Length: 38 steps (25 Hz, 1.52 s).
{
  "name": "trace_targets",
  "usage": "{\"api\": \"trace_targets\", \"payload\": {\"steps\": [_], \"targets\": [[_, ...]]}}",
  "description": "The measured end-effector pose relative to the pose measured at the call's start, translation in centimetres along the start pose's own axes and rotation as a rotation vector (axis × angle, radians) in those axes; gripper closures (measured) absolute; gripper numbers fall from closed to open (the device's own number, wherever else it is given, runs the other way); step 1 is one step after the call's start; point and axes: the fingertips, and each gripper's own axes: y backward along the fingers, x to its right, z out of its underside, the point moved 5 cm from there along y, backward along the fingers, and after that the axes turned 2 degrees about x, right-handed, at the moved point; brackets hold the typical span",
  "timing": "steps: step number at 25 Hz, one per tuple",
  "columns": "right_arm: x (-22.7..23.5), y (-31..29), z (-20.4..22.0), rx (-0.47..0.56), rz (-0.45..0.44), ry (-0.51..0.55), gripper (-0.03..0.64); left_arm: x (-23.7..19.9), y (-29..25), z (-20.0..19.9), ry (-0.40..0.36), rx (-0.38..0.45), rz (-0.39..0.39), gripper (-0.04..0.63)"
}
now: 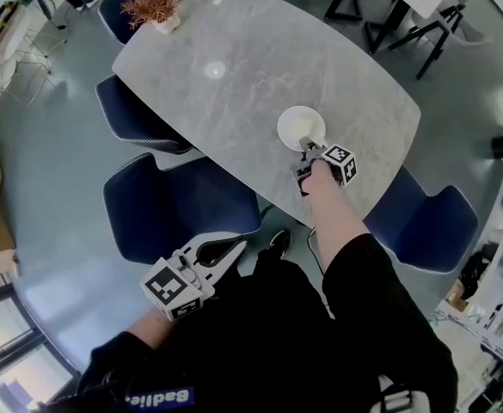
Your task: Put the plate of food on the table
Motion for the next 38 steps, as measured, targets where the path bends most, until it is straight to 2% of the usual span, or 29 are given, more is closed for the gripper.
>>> {"api": "trace_targets", "payload": {"steps": [4, 7, 11, 18, 24, 30, 38], "targets": [[-0.7, 0.0, -0.1, -0.004, -0.014, -0.019, 0.396, -0.2, 0.1, 0.3, -0.001, -0.007, 0.002, 0.588], [-1.0, 0.2, -0.1, 0.003, 0.011, -0.012, 0.367, -0.3, 0.0, 0.0, 0.007, 0.002, 0.0, 0.588], [-0.9, 0.7, -0.1, 0.004, 0.047, 0.036, 0.362, -0.5, -0.2, -0.1, 0.002, 0.005, 0.01, 0.588], [-0.9, 1.7, 0.4, -0.009, 0.029, 0.043, 0.362, -0.3, -0.3, -0.3, -0.009, 0.008, 0.03, 0.588], [-1.1, 3.2, 1.8, -0.012, -0.009, 0.036, 0.362, -0.2, -0.4, -0.6, -0.013, 0.008, 0.052, 0.588], [-0.6, 5.9, 4.0, -0.023, -0.077, 0.019, 0.362, 0.4, -0.4, -0.9, -0.043, 0.011, 0.109, 0.588], [-0.3, 10.9, 7.0, -0.081, -0.146, 0.132, 0.363, 1.8, 0.0, -0.6, -0.076, 0.007, 0.192, 0.588]]}}
